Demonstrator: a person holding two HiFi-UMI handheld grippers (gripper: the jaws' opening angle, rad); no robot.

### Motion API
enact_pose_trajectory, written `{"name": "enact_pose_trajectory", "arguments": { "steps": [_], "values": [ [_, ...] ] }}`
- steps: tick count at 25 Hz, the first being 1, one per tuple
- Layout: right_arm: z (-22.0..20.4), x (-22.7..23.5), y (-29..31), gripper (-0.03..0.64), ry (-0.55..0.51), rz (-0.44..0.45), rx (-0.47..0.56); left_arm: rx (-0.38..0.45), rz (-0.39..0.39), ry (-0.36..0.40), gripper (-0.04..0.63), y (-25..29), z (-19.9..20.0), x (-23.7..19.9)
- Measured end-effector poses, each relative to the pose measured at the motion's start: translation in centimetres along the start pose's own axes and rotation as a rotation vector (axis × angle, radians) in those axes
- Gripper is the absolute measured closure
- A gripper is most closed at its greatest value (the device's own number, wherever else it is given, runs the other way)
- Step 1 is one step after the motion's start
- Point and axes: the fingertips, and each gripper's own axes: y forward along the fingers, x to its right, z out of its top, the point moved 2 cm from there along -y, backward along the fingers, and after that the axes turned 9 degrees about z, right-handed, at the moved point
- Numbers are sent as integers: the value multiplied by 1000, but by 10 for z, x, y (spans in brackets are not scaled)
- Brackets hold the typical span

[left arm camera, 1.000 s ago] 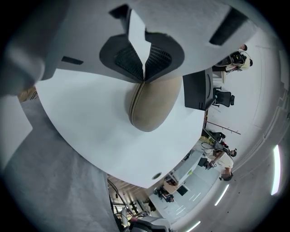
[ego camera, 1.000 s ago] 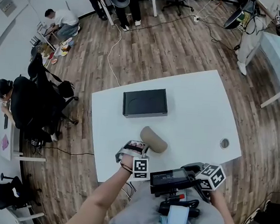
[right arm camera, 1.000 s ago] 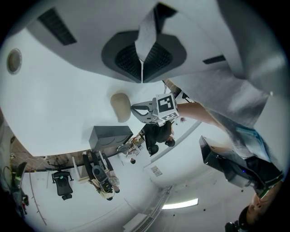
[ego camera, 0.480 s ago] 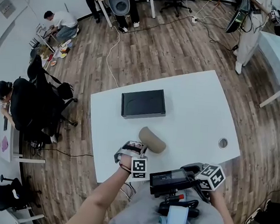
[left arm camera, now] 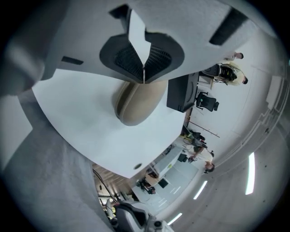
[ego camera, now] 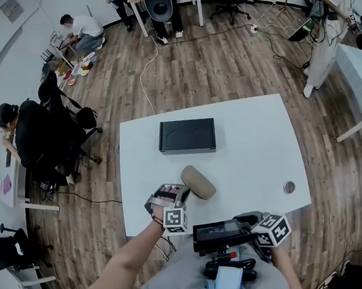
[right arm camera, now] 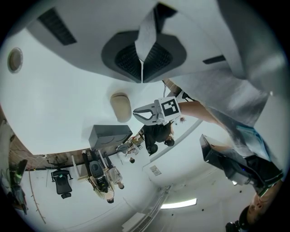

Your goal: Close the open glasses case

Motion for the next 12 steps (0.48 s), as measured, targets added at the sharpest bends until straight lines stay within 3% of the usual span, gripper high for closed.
{"name": "enact_pose_trajectory", "arguments": {
  "steps": [3,5,9,12],
  "values": [
    [0,1,2,586,-1,4,1,42,68,-172,568,-15,-1,-22],
    [1,0,2,586,4,6,4,84,75,-356,569,-30,-1,-32],
    [4,1,3,586,11,9,2,203,12,-753,568,-68,14,-39],
    [5,1,6,586,6,12,-3,308,-103,-891,569,-92,42,-22]
  ]
}}
